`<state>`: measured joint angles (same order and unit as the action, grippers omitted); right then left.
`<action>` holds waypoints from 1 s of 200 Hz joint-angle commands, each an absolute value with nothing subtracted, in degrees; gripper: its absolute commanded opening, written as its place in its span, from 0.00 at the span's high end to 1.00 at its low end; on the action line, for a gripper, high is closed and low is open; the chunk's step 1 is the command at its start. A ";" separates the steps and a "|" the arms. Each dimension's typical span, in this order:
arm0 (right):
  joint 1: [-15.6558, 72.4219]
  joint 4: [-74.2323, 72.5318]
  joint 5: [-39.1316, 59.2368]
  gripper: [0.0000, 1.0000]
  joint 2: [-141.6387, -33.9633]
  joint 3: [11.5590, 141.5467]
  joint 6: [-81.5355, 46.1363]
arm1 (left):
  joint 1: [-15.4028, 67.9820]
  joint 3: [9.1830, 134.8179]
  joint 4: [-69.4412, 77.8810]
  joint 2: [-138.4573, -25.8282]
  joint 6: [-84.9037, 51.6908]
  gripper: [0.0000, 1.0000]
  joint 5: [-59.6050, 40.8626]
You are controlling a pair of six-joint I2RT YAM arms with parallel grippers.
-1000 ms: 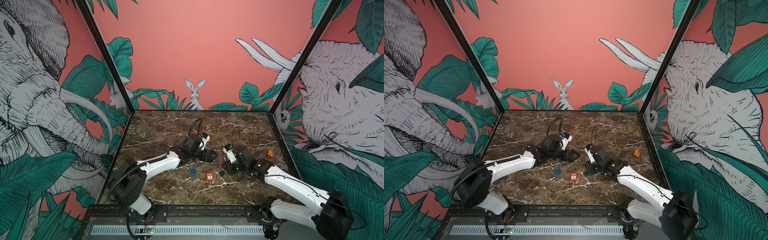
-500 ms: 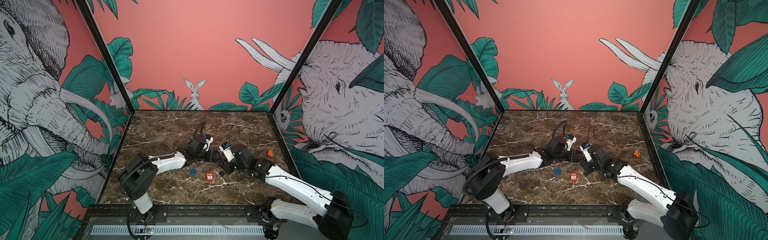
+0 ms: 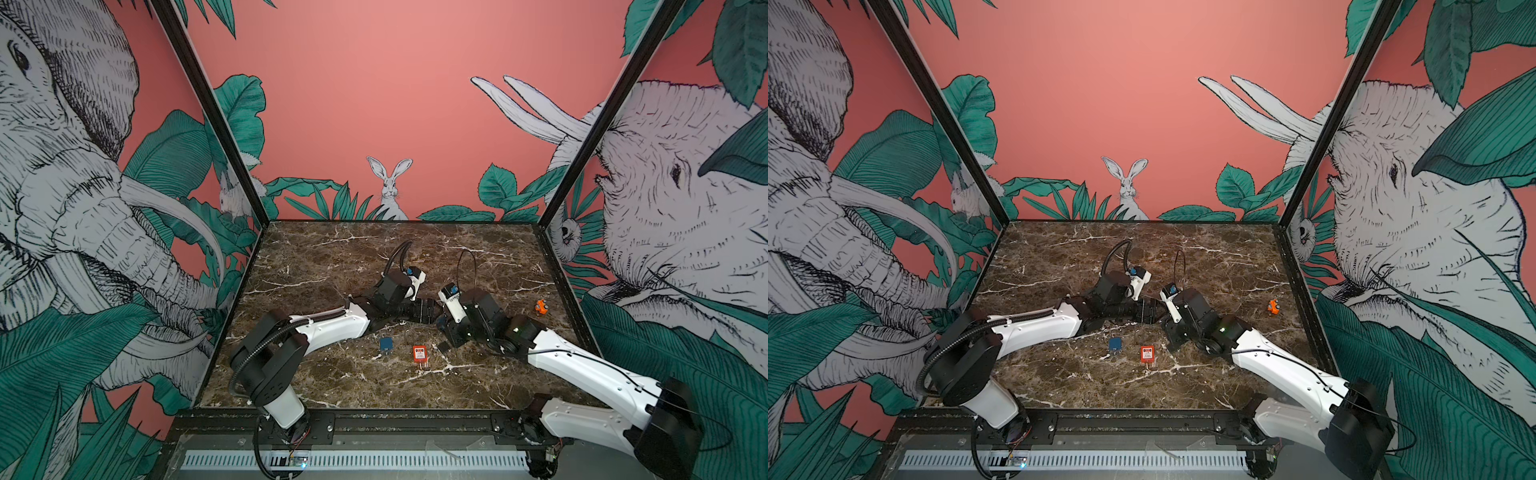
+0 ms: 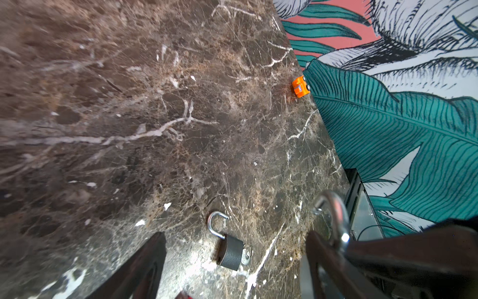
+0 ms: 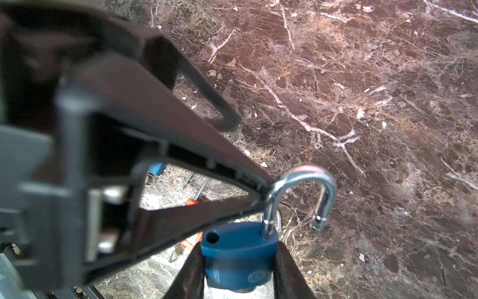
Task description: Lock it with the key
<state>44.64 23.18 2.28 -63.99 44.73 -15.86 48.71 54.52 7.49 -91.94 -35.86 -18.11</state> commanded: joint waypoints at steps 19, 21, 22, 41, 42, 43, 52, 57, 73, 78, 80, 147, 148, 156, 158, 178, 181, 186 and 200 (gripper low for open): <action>45.10 21.87 3.61 0.75 -62.75 44.92 -15.01 | 49.22 53.57 8.40 -85.18 -31.98 0.08 -18.38; 45.09 21.77 3.82 0.75 -62.71 44.92 -15.02 | 49.22 53.60 8.52 -85.06 -31.97 0.08 -18.55; 45.09 21.65 3.93 0.75 -62.73 44.91 -14.98 | 49.22 53.61 8.56 -85.03 -32.02 0.08 -18.68; 45.13 20.85 4.86 0.75 -62.81 44.63 -14.95 | 49.22 54.87 8.31 -85.42 -32.55 0.08 -21.04; 45.11 20.84 4.89 0.75 -62.87 44.64 -14.94 | 49.22 54.90 8.37 -85.51 -32.62 0.08 -21.16; 45.10 20.84 4.91 0.75 -62.90 44.64 -14.94 | 49.22 54.96 8.40 -85.60 -32.75 0.08 -21.26; 45.09 20.69 5.09 0.75 -63.19 44.79 -15.03 | 49.22 55.06 9.57 -86.39 -33.70 0.09 -22.35; 45.10 20.69 5.23 0.75 -63.32 44.89 -14.96 | 49.22 55.02 10.33 -86.91 -34.25 0.10 -22.85; 45.09 20.68 5.41 0.75 -63.58 45.08 -14.91 | 49.22 55.02 11.35 -88.57 -35.26 0.13 -23.68; 45.11 20.69 5.45 0.75 -63.61 45.21 -14.93 | 49.22 54.96 11.50 -88.99 -35.46 0.13 -23.84; 45.12 20.73 5.47 0.75 -63.63 45.25 -14.87 | 49.22 54.94 11.64 -89.11 -35.60 0.14 -23.89; 45.09 20.02 7.37 0.75 -64.50 45.46 -15.47 | 49.22 55.77 14.48 -92.59 -38.06 0.27 -25.21; 45.09 20.03 7.38 0.75 -64.55 45.45 -15.47 | 49.22 55.84 14.49 -92.61 -38.06 0.28 -25.22; 45.09 20.02 7.46 0.75 -64.75 45.54 -15.50 | 49.22 56.28 14.04 -93.01 -37.95 0.30 -25.31; 45.09 20.04 7.49 0.75 -64.77 45.53 -15.48 | 49.22 56.37 13.92 -93.06 -37.96 0.30 -25.31; 45.13 20.04 7.52 0.74 -65.03 45.71 -15.55 | 49.22 56.85 13.63 -93.55 -37.84 0.37 -25.39; 45.09 19.89 7.49 0.75 -65.04 45.70 -15.55 | 49.22 56.91 13.52 -93.64 -37.84 0.39 -25.40; 45.12 19.85 7.52 0.75 -65.04 45.75 -15.51 | 49.22 57.11 13.42 -93.77 -37.79 0.41 -25.47; 45.11 19.78 7.43 0.75 -65.04 45.91 -15.38 | 49.31 57.59 12.27 -94.09 -37.12 0.46 -25.42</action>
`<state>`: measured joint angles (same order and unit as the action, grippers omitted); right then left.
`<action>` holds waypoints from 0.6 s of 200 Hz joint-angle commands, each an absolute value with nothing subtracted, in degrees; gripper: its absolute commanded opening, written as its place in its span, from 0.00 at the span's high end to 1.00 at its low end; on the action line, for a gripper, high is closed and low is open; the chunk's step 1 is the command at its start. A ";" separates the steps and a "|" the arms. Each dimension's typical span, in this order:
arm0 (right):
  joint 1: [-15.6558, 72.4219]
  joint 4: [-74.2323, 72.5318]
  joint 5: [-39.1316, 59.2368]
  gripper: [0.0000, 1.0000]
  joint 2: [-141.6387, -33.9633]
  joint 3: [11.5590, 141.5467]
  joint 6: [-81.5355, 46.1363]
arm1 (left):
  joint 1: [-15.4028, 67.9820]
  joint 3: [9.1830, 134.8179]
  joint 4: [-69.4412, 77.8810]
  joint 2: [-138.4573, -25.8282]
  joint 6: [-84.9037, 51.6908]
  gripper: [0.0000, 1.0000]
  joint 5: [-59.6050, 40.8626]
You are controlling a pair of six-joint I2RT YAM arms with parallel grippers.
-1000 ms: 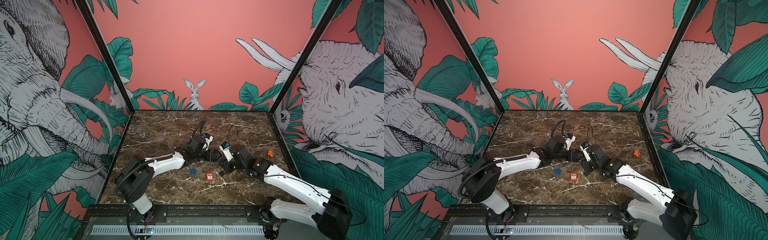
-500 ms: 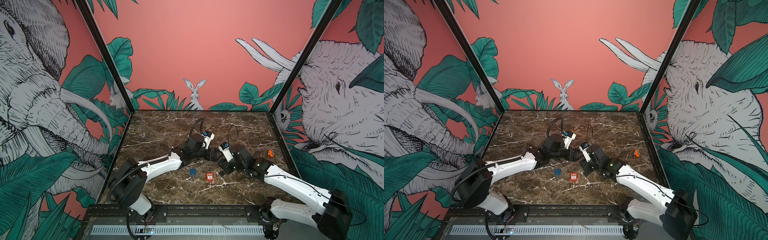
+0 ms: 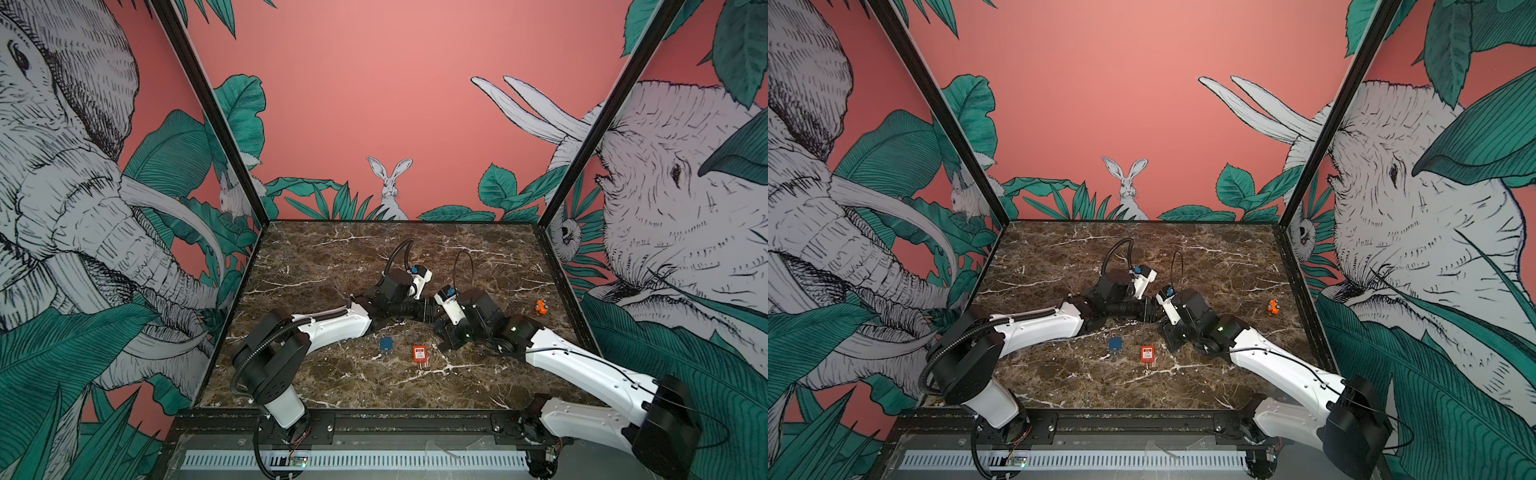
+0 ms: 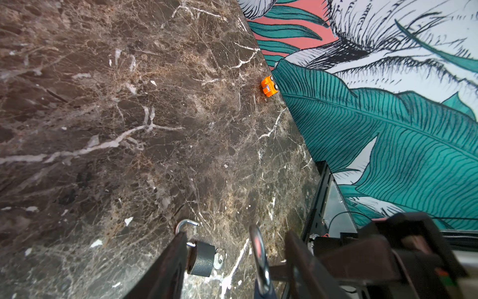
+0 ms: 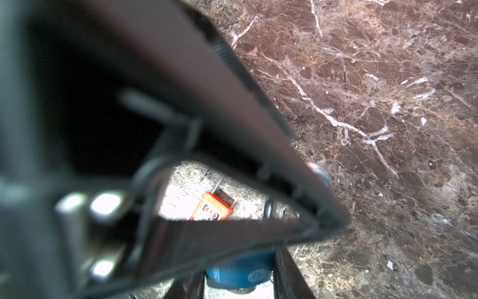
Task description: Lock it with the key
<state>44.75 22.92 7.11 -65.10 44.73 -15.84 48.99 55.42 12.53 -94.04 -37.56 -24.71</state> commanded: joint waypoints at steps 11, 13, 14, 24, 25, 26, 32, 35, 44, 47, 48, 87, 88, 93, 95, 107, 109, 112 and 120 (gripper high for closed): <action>45.10 19.74 7.47 0.75 -65.12 46.03 -15.23 | 49.39 57.74 11.79 -94.20 -36.68 0.47 -25.50; 45.16 19.74 7.51 0.75 -65.17 46.05 -15.21 | 49.46 57.74 11.78 -94.15 -36.66 0.47 -25.54; 45.12 19.72 7.49 0.75 -65.15 46.14 -15.21 | 49.47 57.83 11.78 -94.18 -36.57 0.47 -25.60; 45.09 19.74 7.56 0.75 -65.40 46.31 -15.07 | 49.55 57.90 11.89 -94.38 -36.57 0.49 -25.90; 45.09 19.76 7.61 0.75 -65.48 46.31 -15.05 | 49.56 57.87 11.96 -94.39 -36.61 0.50 -25.96; 45.09 19.72 7.63 0.75 -65.52 46.32 -15.08 | 49.56 57.85 12.00 -94.44 -36.63 0.50 -25.99; 45.13 19.76 7.56 0.75 -65.57 46.32 -14.99 | 49.64 57.96 12.01 -94.55 -36.69 0.52 -26.25; 45.09 19.69 7.50 0.75 -65.63 46.33 -14.96 | 49.66 57.94 12.04 -94.64 -36.72 0.53 -26.34; 45.10 19.49 7.50 0.74 -65.69 46.40 -15.02 | 49.74 58.09 11.98 -94.98 -36.78 0.57 -26.66; 45.09 19.44 7.47 0.75 -65.74 46.40 -14.96 | 49.76 58.16 12.05 -95.12 -36.78 0.58 -26.76; 45.09 19.43 7.47 0.74 -65.78 46.41 -14.95 | 49.75 58.17 12.09 -95.15 -36.80 0.58 -26.78; 45.09 19.28 6.46 0.74 -66.08 47.10 -14.52 | 50.23 58.63 11.71 -96.31 -36.82 0.68 -27.14; 45.09 19.28 6.48 0.74 -66.09 47.06 -14.51 | 50.25 58.67 11.70 -96.32 -36.78 0.69 -27.15; 45.09 19.16 6.39 0.74 -66.06 47.18 -14.50 | 50.27 58.65 11.63 -96.39 -36.76 0.69 -27.11; 45.09 19.16 6.41 0.74 -66.06 47.19 -14.48 | 50.27 58.74 11.56 -96.41 -36.74 0.69 -27.08; 45.12 19.16 6.65 0.74 -66.31 47.45 -14.31 | 50.35 58.88 11.18 -96.58 -36.50 0.70 -26.98; 45.12 19.20 6.67 0.74 -66.35 47.52 -14.32 | 50.36 58.91 11.17 -96.63 -36.48 0.70 -26.94; 45.09 19.25 6.68 0.74 -66.38 47.62 -14.33 | 50.44 58.89 11.16 -96.67 -36.44 0.72 -26.89; 45.10 19.25 6.77 0.74 -66.49 47.72 -14.31 | 50.45 58.90 11.10 -96.89 -36.55 0.74 -26.82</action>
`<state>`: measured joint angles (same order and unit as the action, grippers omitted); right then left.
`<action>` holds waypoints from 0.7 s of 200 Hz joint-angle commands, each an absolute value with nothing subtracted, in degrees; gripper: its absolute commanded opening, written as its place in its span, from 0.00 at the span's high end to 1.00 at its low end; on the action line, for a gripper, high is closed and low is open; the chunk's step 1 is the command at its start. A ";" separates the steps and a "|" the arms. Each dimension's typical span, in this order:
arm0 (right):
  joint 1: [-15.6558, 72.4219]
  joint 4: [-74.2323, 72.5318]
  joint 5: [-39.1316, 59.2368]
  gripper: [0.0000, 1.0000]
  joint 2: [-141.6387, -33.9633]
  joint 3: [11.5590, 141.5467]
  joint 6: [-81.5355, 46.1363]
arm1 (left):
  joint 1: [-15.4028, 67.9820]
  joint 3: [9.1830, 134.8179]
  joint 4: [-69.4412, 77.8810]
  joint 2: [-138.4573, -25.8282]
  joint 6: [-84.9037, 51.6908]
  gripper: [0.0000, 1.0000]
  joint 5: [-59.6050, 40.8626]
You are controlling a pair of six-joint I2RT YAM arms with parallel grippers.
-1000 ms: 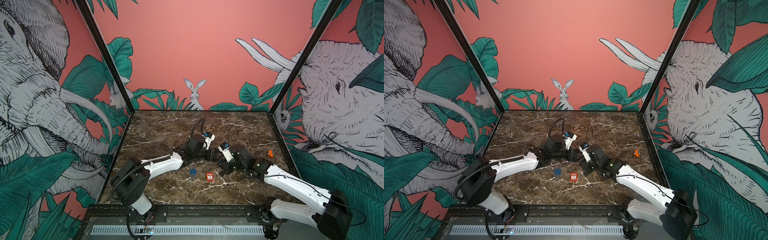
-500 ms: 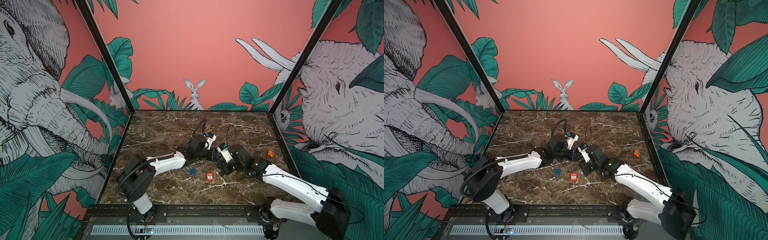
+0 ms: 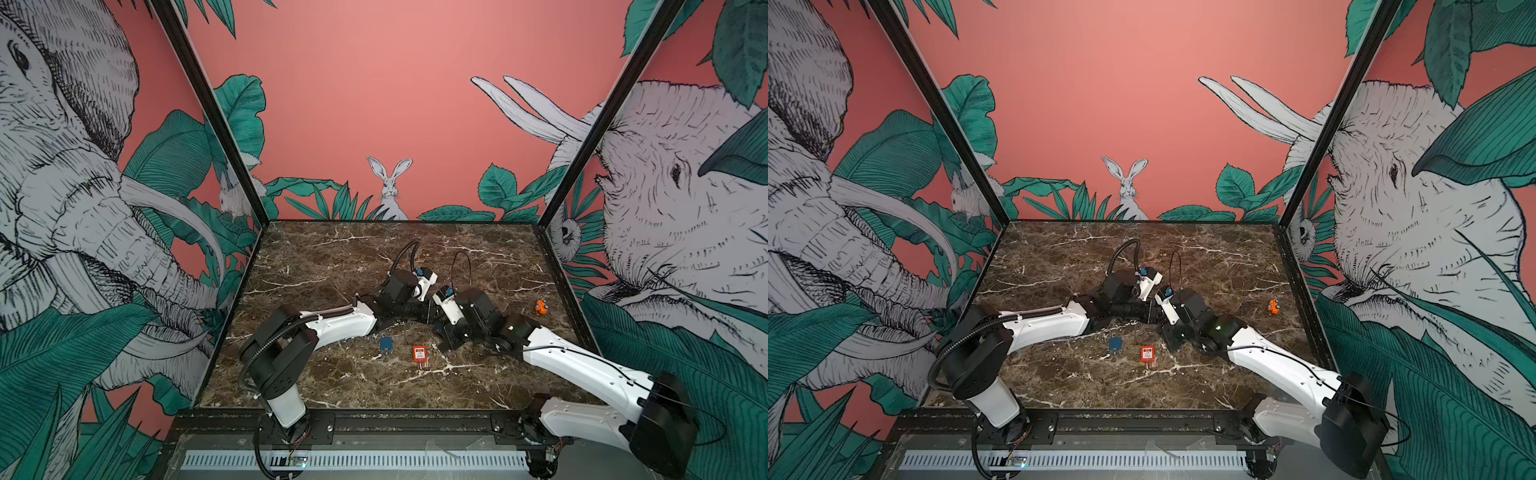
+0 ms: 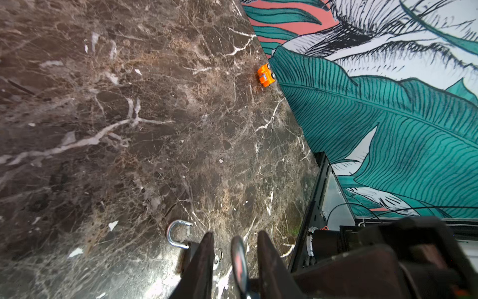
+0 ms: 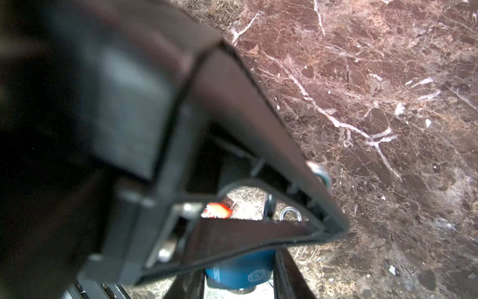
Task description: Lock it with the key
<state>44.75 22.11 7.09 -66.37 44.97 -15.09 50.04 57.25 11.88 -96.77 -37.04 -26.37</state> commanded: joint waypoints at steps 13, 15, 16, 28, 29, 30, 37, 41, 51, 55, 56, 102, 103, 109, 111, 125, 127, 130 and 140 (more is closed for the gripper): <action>45.16 19.07 6.83 0.74 -66.53 47.72 -14.24 | 50.42 59.02 11.05 -97.16 -36.55 0.76 -26.70; 45.10 19.07 6.85 0.74 -66.51 47.72 -14.31 | 50.44 58.98 11.05 -97.19 -36.56 0.77 -26.71; 45.10 19.07 6.90 0.74 -66.52 47.72 -14.32 | 50.40 58.98 11.06 -97.24 -36.61 0.77 -26.72; 45.14 18.91 6.89 0.74 -66.52 47.72 -14.29 | 50.44 59.06 11.01 -97.40 -36.62 0.84 -26.67; 45.16 18.86 6.87 0.74 -66.48 47.68 -14.31 | 50.45 59.11 11.04 -97.44 -36.63 0.85 -26.65; 45.12 18.83 6.86 0.74 -66.51 47.66 -14.32 | 50.45 59.13 11.06 -97.50 -36.64 0.86 -26.69; 45.09 18.81 6.79 0.74 -66.49 47.58 -14.39 | 50.45 59.19 11.07 -97.56 -36.74 0.92 -26.67; 45.09 18.79 6.77 0.74 -66.53 47.53 -14.40 | 50.45 59.19 10.99 -97.64 -36.74 0.98 -26.65; 45.16 18.70 6.47 0.74 -66.47 47.54 -14.48 | 50.45 59.24 10.88 -97.61 -36.82 1.00 -26.43; 45.14 18.68 6.34 0.73 -66.38 47.47 -14.49 | 50.45 59.30 10.90 -97.57 -36.90 1.00 -26.31; 45.11 18.61 6.25 0.73 -66.37 47.42 -14.50 | 50.45 59.22 10.90 -97.61 -36.91 1.00 -26.25; 43.17 13.65 9.00 0.41 -64.07 45.96 -16.21 | 50.23 52.95 20.92 -96.10 -43.77 1.00 -19.17; 43.03 13.46 9.20 0.39 -63.94 45.87 -16.23 | 50.21 52.67 21.53 -96.08 -44.12 1.00 -18.81; 42.19 12.31 10.42 0.31 -63.34 45.71 -16.54 | 49.82 50.92 25.10 -95.77 -46.27 1.00 -17.41; 41.95 11.98 11.00 0.29 -63.12 45.64 -16.55 | 49.70 50.26 26.12 -95.73 -47.19 1.00 -17.21; 39.46 9.78 14.05 0.24 -61.75 45.64 -17.24 | 48.31 46.22 39.11 -95.46 -53.32 1.00 -16.49; 39.11 9.43 14.26 0.24 -61.54 45.62 -17.40 | 48.13 45.70 40.98 -95.41 -54.29 1.00 -16.16; 38.50 8.90 14.41 0.24 -61.22 45.57 -17.73 | 47.82 44.94 43.60 -95.32 -55.62 1.00 -15.65; 36.17 5.84 15.42 0.24 -60.09 44.55 -19.05 | 46.94 43.28 51.36 -95.12 -59.38 1.00 -14.25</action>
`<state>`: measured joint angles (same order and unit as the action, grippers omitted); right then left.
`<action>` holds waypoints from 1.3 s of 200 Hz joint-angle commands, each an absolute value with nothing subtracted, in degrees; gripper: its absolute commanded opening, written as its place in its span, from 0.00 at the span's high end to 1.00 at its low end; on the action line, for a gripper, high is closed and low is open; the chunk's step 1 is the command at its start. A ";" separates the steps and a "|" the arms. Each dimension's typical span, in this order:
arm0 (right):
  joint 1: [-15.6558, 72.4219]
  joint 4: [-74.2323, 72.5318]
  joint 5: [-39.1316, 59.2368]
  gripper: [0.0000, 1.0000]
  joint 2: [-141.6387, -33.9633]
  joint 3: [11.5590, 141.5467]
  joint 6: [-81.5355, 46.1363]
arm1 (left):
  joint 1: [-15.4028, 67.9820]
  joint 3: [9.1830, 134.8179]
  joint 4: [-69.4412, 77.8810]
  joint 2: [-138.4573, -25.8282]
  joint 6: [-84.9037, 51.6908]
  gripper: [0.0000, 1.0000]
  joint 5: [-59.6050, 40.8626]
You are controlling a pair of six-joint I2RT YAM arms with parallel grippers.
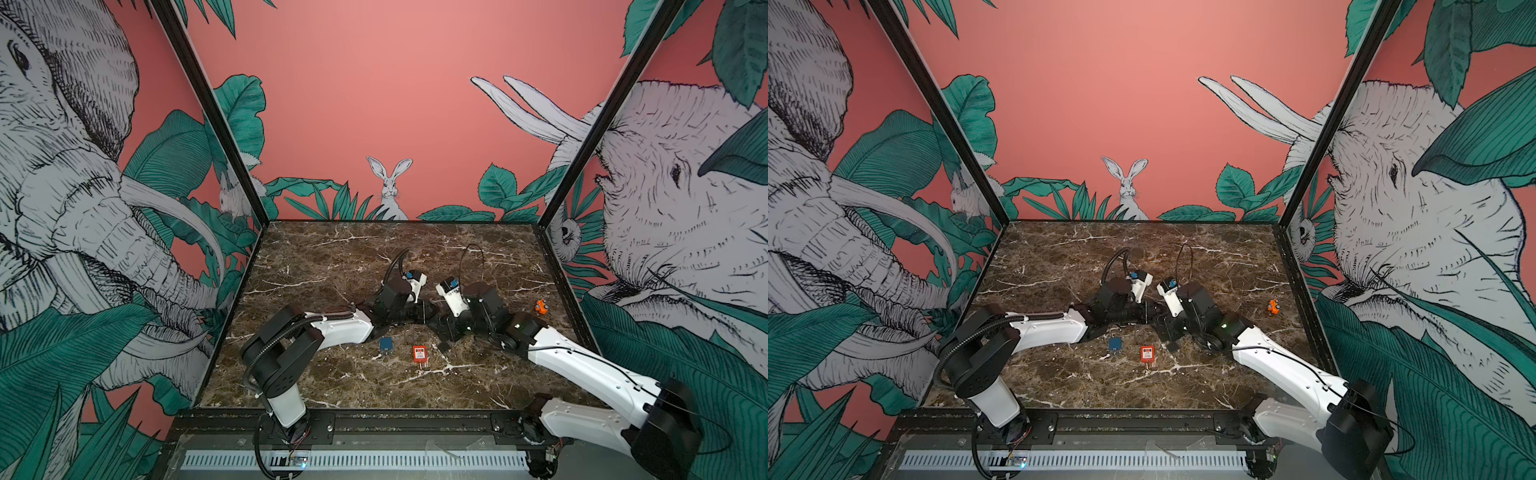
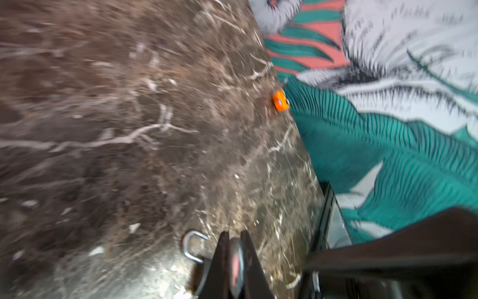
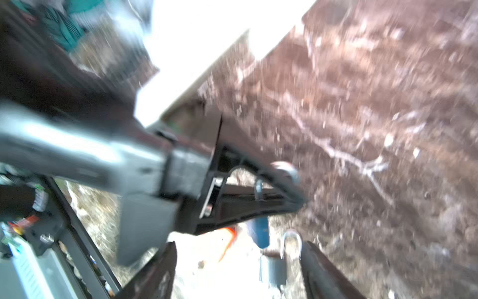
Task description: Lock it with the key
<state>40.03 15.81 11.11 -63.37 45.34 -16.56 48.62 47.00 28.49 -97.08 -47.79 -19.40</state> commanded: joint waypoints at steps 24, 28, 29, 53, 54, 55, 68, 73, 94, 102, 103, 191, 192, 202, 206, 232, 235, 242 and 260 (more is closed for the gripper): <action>28.66 -6.83 21.30 0.31 -57.78 40.21 -25.25 | 46.19 44.33 60.16 -94.93 -66.03 1.00 -13.20; 27.03 -8.91 22.55 0.32 -57.66 39.76 -26.51 | 46.16 44.78 60.73 -95.01 -66.86 1.00 -13.03; 26.74 -9.46 22.92 0.32 -57.62 39.65 -26.79 | 46.15 44.84 60.91 -95.01 -67.09 1.00 -13.02; 21.93 -16.03 29.71 0.34 -57.52 39.38 -26.64 | 46.09 47.13 57.62 -94.60 -76.03 1.00 -11.32; 21.91 -16.01 30.06 0.34 -57.55 39.51 -26.20 | 46.07 47.21 57.33 -94.63 -76.47 1.00 -11.37; 21.90 -15.96 30.41 0.33 -57.56 39.57 -25.80 | 46.06 47.25 57.05 -94.64 -76.86 1.00 -11.36; 21.88 -13.90 33.63 0.34 -57.71 41.00 -19.84 | 45.80 47.96 55.49 -94.82 -81.36 1.00 -11.66; 21.88 -14.10 34.71 0.34 -57.68 40.99 -18.42 | 45.71 48.36 55.63 -95.07 -82.80 1.00 -12.25; 21.82 -16.61 36.23 0.35 -56.70 39.85 -14.14 | 45.53 51.06 55.71 -96.53 -86.88 1.00 -16.41; 21.83 -16.36 36.44 0.36 -56.60 39.98 -12.74 | 45.55 51.75 56.11 -96.93 -87.74 1.00 -16.92; 21.81 -16.27 36.55 0.36 -56.60 40.03 -12.66 | 45.54 51.76 56.13 -96.98 -87.86 1.00 -16.99; 21.88 -12.13 31.95 0.46 -56.51 38.68 -8.43 | 46.17 53.35 53.07 -94.75 -86.66 1.00 -17.58; 21.84 -12.09 31.93 0.46 -56.56 38.63 -8.43 | 46.20 53.39 53.03 -94.75 -86.62 1.00 -17.58; 21.84 -12.12 32.18 0.47 -56.84 38.42 -8.50 | 46.33 53.52 52.88 -94.81 -86.58 1.00 -17.62; 21.88 -12.13 32.52 0.48 -57.01 38.40 -8.64 | 46.32 53.53 52.89 -94.83 -86.55 1.00 -17.54; 21.84 -11.88 34.29 0.53 -58.24 38.43 -9.89 | 46.69 53.61 53.32 -95.25 -86.66 1.00 -17.38; 21.88 -11.85 34.48 0.53 -58.41 38.41 -10.11 | 46.71 53.66 53.35 -95.27 -86.66 1.00 -17.42; 21.83 -11.82 34.75 0.54 -58.82 38.41 -10.60 | 46.76 53.79 53.60 -95.45 -86.70 1.00 -17.49; 21.93 -11.83 35.59 0.57 -60.03 38.33 -11.42 | 46.93 54.09 53.83 -95.67 -86.79 1.00 -17.58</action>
<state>21.80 -11.22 33.82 -58.85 38.89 -10.35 46.48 51.64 50.83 -97.49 -85.97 -17.04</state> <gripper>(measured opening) 0.443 0.087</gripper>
